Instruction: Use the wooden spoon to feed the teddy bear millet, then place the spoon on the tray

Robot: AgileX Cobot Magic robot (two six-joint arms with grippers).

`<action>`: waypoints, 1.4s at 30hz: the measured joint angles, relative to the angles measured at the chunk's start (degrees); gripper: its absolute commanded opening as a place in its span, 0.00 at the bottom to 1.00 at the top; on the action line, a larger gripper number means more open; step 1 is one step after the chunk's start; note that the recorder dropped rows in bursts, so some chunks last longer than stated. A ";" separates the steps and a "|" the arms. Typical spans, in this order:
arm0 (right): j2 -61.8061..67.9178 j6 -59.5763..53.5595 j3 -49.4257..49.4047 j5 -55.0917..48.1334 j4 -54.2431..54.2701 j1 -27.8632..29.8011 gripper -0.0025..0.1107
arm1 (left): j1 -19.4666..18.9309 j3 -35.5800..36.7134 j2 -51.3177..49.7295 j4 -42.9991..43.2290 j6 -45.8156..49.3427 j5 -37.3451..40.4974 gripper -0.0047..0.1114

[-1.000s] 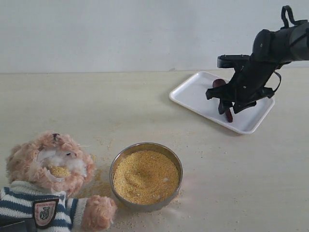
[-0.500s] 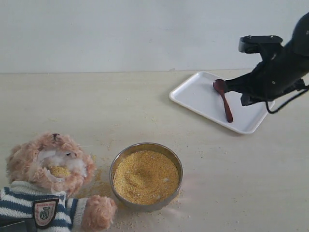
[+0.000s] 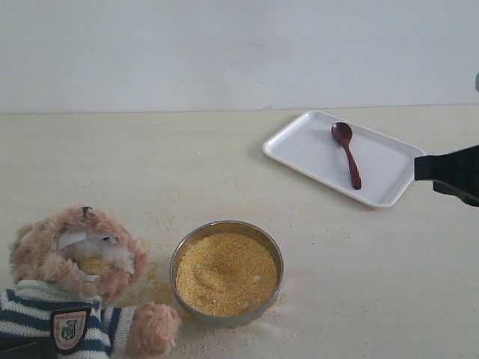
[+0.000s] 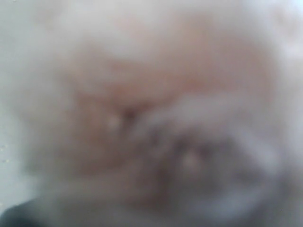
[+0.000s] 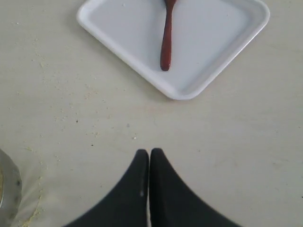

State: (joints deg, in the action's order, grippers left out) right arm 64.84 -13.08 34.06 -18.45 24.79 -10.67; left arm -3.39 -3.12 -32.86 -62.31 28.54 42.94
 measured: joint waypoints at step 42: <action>-26.72 -3.93 -12.41 -6.40 1.56 -9.30 0.02 | 0.00 0.00 0.00 0.00 0.00 0.00 0.08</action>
State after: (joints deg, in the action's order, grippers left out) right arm 38.12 -17.01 21.64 -24.85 26.35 -19.97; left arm -3.39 -3.12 -32.86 -62.31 28.54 42.94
